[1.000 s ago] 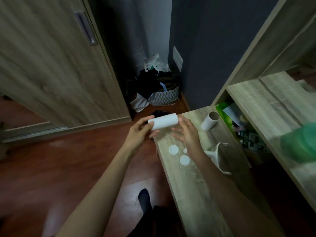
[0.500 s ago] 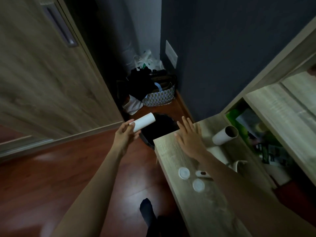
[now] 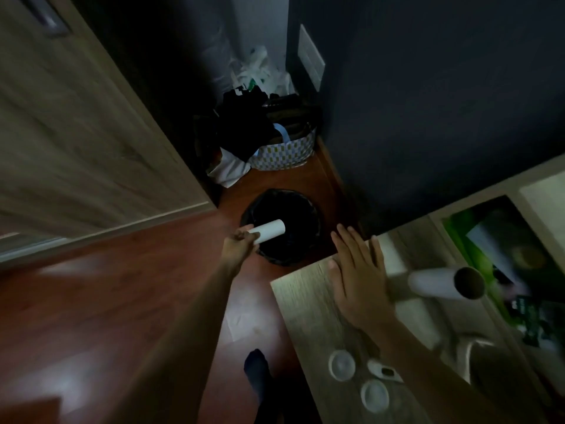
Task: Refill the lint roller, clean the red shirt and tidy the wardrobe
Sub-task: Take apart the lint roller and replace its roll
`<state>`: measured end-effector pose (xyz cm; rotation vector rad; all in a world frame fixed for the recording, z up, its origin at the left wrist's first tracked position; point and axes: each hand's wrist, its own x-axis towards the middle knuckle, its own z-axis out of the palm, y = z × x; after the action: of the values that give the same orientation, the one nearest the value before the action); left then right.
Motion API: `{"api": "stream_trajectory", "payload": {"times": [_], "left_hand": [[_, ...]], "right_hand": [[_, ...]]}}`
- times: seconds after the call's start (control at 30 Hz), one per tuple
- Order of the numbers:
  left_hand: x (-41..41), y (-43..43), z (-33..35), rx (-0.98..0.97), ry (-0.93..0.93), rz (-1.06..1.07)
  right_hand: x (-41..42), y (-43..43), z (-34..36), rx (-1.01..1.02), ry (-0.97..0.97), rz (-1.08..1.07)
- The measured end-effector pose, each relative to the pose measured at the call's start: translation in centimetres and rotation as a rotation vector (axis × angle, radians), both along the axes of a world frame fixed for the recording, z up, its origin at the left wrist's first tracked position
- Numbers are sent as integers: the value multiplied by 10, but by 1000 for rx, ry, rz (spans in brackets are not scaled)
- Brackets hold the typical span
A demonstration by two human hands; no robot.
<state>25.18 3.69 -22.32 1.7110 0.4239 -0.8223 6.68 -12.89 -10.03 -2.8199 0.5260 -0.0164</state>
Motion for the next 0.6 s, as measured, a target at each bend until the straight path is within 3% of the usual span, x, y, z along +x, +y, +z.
{"api": "stream_trajectory", "payload": {"times": [0.27,0.6], "left_hand": [[18,-37,-50,41,4,-34],[15,-29,-45,-197,117,144]], "right_hand": [[2,0,-3,44,-1,-19],[3,-1,-4,58,-23,-27]]}}
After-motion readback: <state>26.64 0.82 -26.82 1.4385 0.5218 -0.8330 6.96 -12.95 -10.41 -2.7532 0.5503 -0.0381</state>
